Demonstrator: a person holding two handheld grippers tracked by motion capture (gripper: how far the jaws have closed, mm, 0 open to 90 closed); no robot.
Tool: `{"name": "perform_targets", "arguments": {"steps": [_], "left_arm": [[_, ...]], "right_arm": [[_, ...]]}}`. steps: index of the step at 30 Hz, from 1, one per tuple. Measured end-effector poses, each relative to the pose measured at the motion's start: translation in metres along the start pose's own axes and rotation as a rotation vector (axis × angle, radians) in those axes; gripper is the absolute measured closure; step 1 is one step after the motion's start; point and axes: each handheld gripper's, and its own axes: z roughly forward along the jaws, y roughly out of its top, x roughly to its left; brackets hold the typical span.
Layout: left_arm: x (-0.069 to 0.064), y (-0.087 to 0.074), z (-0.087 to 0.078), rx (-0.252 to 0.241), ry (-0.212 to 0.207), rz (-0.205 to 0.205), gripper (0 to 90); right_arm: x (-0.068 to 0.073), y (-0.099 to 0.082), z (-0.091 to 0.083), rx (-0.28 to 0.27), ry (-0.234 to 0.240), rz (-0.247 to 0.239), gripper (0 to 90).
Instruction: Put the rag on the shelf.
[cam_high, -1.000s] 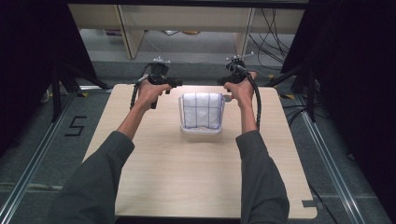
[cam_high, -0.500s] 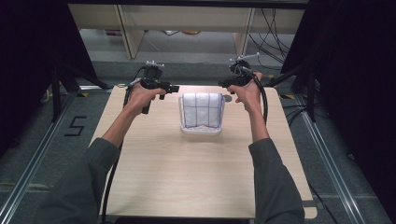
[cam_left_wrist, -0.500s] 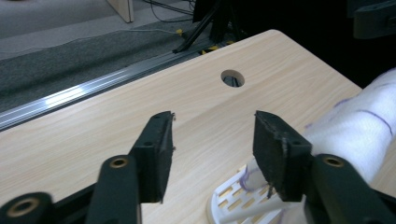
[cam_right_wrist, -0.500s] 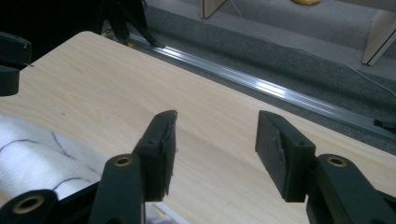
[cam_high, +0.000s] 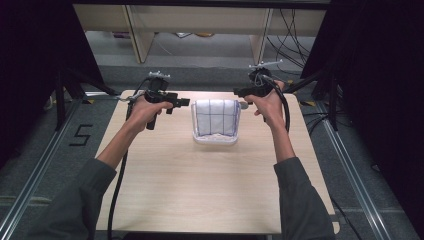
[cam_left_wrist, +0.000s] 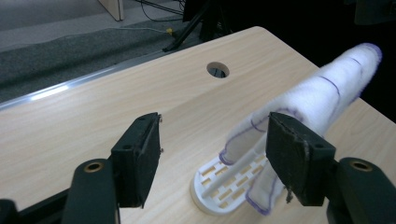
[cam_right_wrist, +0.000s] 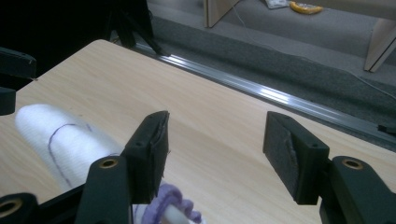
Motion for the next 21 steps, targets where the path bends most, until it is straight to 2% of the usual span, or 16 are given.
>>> {"name": "perform_targets", "arguments": {"steps": [6, 8, 9, 14, 15, 16, 21], "left_arm": [[-0.007, -0.007, -0.007, -0.006, -0.02, 0.019, 34.0], [-0.01, -0.009, -0.011, 0.001, -0.029, 0.039, 33.5], [-0.013, -0.012, -0.011, -0.011, -0.036, 0.031, 33.5], [-0.021, -0.022, -0.017, -0.018, -0.072, 0.046, 31.7], [-0.022, -0.024, -0.018, -0.019, -0.085, 0.044, 31.7], [-0.024, -0.026, -0.019, -0.025, -0.083, 0.043, 31.3], [-0.03, -0.037, -0.026, -0.04, -0.109, 0.044, 30.8]], "right_arm": [[0.004, -0.004, -0.003, -0.001, 0.02, -0.008, 41.1], [0.005, -0.006, -0.006, 0.008, 0.022, -0.003, 40.9], [0.005, -0.007, -0.006, -0.006, 0.019, -0.006, 40.8], [0.01, -0.014, -0.014, -0.003, 0.027, -0.009, 40.0], [0.008, -0.015, -0.015, -0.014, 0.035, -0.038, 39.9], [0.011, -0.016, -0.017, -0.014, 0.043, -0.011, 39.8], [0.017, -0.025, -0.029, -0.031, 0.056, -0.021, 39.1]]}}
